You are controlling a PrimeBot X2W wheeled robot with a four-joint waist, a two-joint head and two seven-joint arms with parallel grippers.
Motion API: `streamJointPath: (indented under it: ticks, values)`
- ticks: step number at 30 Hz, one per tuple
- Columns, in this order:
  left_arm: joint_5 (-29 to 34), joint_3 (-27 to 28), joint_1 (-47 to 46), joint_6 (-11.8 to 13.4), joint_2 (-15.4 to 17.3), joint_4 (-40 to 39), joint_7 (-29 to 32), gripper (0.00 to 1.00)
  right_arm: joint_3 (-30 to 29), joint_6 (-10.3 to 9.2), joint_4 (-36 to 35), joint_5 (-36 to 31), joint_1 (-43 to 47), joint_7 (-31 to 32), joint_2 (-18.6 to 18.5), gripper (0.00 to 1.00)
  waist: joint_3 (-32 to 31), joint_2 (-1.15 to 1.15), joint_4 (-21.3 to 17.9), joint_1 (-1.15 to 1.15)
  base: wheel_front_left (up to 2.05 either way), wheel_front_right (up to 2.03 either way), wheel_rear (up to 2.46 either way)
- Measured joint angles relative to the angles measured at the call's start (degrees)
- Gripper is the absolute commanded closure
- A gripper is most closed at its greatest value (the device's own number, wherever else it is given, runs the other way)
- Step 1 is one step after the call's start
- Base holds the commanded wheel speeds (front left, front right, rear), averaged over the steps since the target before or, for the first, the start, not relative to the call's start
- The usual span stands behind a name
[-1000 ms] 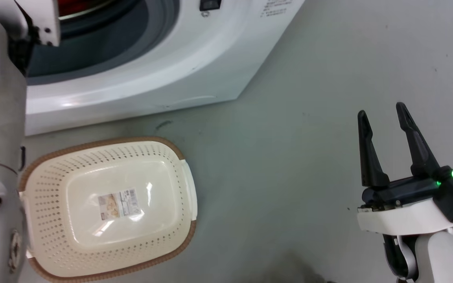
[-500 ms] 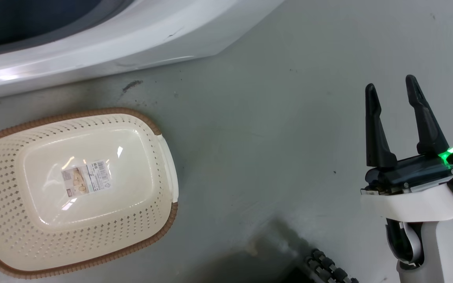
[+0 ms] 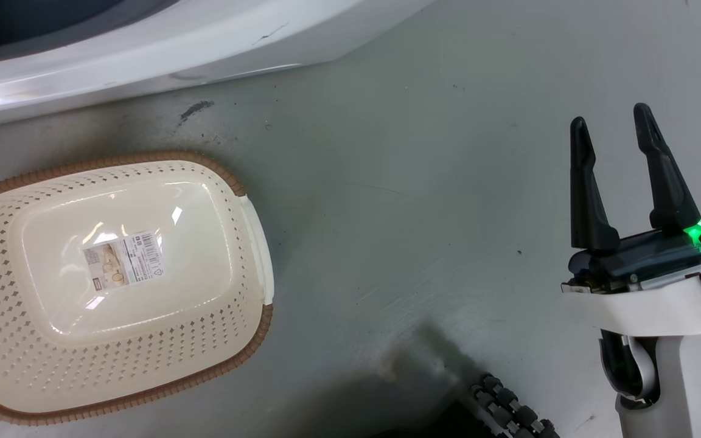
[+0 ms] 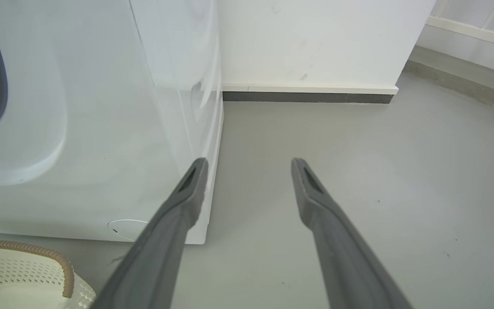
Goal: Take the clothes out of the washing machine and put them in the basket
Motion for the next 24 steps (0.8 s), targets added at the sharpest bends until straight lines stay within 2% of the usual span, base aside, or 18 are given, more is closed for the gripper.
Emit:
streamJointPath:
  ticks: [12, 24]
  values:
    - [-3.61, -2.91, 3.25, -0.01, -0.04, -0.62, -7.79, 1.00, 0.41, 0.00, 0.65, -0.77, 0.19, 0.00, 0.00, 0.00, -3.75, 0.00, 0.76, 0.00, 0.00, 0.00, 0.00]
    - [-10.06, -5.57, 16.42, -0.01, -4.49, -2.05, -24.34, 1.00, 0.35, 0.00, 2.25, -4.82, 4.06, 0.00, 0.02, 0.00, -13.84, 0.00, 4.20, -0.01, 0.00, 0.00, 0.00]
